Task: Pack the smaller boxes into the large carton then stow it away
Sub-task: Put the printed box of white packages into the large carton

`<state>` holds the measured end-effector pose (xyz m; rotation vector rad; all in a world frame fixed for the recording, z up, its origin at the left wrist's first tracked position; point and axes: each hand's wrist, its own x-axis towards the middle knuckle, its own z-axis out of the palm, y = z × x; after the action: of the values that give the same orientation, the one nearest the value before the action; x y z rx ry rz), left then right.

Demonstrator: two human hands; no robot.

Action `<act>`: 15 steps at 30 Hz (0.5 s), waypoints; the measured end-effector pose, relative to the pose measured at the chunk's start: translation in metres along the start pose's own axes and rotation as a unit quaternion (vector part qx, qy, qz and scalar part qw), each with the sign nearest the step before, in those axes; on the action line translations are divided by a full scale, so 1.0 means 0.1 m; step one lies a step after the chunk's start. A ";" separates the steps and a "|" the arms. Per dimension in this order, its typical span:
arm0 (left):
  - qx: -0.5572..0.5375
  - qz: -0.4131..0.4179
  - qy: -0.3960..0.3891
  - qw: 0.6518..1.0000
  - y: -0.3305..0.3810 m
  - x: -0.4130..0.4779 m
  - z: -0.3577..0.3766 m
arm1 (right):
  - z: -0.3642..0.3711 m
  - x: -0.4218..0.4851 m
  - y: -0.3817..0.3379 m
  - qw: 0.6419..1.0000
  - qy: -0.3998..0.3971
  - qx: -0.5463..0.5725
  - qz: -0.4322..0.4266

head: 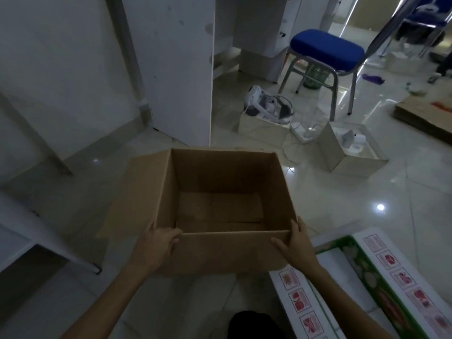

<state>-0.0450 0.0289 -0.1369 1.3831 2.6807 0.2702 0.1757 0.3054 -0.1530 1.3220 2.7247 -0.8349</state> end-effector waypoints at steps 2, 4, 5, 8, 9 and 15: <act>-0.010 0.004 0.022 1.000 0.05 -0.01 0.02 | -0.04 0.13 -0.01 1.000 0.002 -0.006 -0.015; -0.023 0.019 0.043 0.999 0.10 -0.02 0.04 | -0.11 0.28 -0.04 0.999 -0.005 -0.005 -0.032; -0.020 0.030 0.048 0.998 0.13 -0.02 0.05 | -0.15 0.36 -0.06 0.999 -0.012 0.002 -0.041; -0.016 0.058 0.077 0.995 0.22 0.02 0.15 | -0.27 0.66 -0.07 0.997 -0.024 0.034 -0.068; -0.025 0.066 0.078 0.994 0.28 0.04 0.18 | -0.30 0.76 -0.05 0.996 -0.019 0.040 -0.074; -0.057 0.091 0.086 0.990 0.85 0.07 0.34 | -0.34 1.06 -0.07 0.995 0.005 0.043 -0.086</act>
<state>0.0253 0.0864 -0.1529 1.6391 2.6228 0.5763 0.1101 0.3952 -0.1442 1.1174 2.8731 -0.9693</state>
